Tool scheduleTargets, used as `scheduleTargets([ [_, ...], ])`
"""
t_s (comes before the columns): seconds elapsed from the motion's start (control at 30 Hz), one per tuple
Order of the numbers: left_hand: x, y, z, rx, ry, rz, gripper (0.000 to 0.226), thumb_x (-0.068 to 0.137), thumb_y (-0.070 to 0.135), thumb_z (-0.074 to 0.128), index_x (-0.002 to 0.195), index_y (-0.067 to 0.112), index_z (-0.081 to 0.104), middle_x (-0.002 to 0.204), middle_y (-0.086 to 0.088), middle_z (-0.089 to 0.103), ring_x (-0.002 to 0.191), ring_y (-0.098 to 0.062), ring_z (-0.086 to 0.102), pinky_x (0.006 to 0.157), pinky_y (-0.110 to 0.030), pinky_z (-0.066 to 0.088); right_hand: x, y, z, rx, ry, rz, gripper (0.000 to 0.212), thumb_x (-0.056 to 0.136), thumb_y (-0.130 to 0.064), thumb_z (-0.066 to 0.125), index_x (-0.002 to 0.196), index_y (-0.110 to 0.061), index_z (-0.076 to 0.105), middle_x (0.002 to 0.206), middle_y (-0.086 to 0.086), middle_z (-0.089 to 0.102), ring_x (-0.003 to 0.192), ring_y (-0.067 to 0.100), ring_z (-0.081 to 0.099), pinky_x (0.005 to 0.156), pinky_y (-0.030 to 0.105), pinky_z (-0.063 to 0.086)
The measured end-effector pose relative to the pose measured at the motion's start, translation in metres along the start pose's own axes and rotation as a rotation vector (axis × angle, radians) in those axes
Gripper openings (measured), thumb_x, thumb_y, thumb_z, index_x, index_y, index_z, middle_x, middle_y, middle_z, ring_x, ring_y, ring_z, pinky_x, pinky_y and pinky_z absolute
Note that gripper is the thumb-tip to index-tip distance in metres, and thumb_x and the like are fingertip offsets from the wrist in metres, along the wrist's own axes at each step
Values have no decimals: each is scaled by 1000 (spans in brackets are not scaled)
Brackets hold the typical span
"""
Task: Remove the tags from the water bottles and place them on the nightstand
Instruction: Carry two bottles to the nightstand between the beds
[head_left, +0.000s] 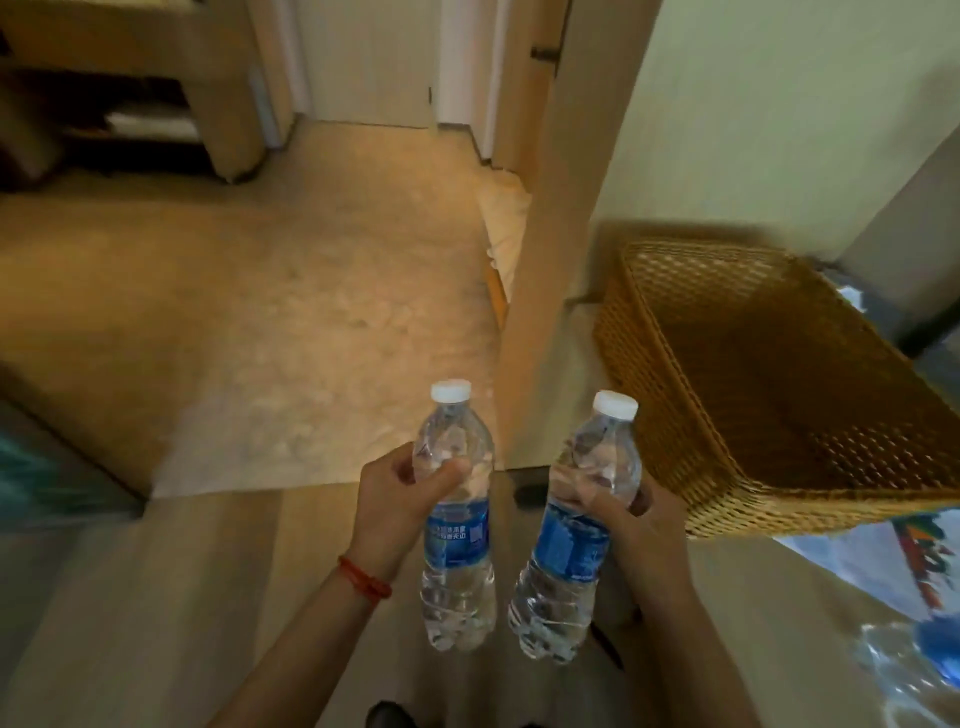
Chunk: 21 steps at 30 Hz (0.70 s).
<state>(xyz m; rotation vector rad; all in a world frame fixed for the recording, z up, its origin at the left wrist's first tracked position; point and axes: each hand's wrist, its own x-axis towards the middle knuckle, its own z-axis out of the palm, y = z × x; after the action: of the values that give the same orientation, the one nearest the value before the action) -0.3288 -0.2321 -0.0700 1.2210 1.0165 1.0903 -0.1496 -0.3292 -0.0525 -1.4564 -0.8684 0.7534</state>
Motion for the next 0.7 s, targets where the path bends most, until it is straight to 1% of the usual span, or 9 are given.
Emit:
scheduleTargets([
  [0.1, -1, 0, -20, 34, 147, 16, 18, 73, 7, 70, 66, 23, 70, 62, 14, 71, 58, 2, 64, 51, -10, 47, 20, 1, 20, -16, -160, -16, 25, 68, -28, 78, 90, -31, 67, 87, -21, 73, 81, 3, 69, 59, 10, 51],
  [0.2, -6, -1, -34, 56, 263, 14, 16, 73, 15, 73, 62, 26, 71, 63, 11, 72, 58, -2, 66, 51, -12, 49, 40, 10, 32, -34, -270, -12, 22, 75, -11, 72, 89, -26, 65, 82, -20, 73, 79, 2, 69, 59, 11, 51],
  [0.27, -13, 2, -40, 76, 318, -15, 7, 66, 32, 78, 66, 28, 72, 67, 9, 73, 62, -5, 67, 52, -13, 50, 50, 16, 40, -41, -346, 6, 20, 75, -11, 72, 85, -27, 64, 79, -20, 73, 76, 1, 69, 58, 11, 51],
  [0.3, -16, 2, -43, 69, 358, -24, 14, 61, 36, 79, 67, 26, 72, 69, 8, 73, 64, -7, 68, 53, -14, 50, 55, 18, 44, -29, -378, 20, 21, 74, -10, 72, 84, -27, 64, 77, -20, 73, 75, 2, 69, 57, 11, 51],
  [0.4, -32, 5, -50, 23, 524, -19, 24, 56, 36, 78, 70, 17, 71, 68, 5, 74, 64, -9, 68, 54, -15, 50, 67, 22, 58, -38, -474, 6, 28, 72, -3, 72, 80, -28, 62, 69, -25, 70, 66, -6, 66, 51, 7, 47],
  [0.5, -55, 5, -62, 10, 633, -13, 24, 55, 32, 83, 69, 16, 72, 67, 2, 74, 63, -10, 69, 54, -16, 50, 68, 25, 75, -77, -591, -4, 22, 69, -12, 76, 76, -31, 66, 73, -21, 72, 70, 0, 68, 56, 13, 52],
  [0.57, -72, 2, -71, 19, 719, -22, 23, 56, 33, 82, 68, 15, 72, 66, 1, 73, 62, -11, 68, 53, -18, 51, 63, 27, 89, -69, -664, -4, 22, 69, -12, 76, 76, -31, 67, 75, -18, 73, 71, 2, 69, 56, 14, 52],
  [0.63, -89, 1, -81, 25, 806, -30, 37, 52, 43, 76, 72, 12, 71, 67, 0, 73, 64, -12, 68, 55, -20, 52, 54, 25, 105, -50, -738, -6, 21, 69, -11, 78, 76, -29, 68, 74, -16, 73, 68, 1, 68, 53, 10, 49],
  [0.7, -108, 0, -91, 25, 887, -39, 48, 49, 50, 72, 75, 9, 70, 70, -5, 73, 66, -14, 68, 58, -23, 54, 40, 19, 123, -36, -827, -10, 19, 62, -23, 80, 76, -26, 68, 72, -15, 73, 65, 0, 68, 52, 9, 47],
])
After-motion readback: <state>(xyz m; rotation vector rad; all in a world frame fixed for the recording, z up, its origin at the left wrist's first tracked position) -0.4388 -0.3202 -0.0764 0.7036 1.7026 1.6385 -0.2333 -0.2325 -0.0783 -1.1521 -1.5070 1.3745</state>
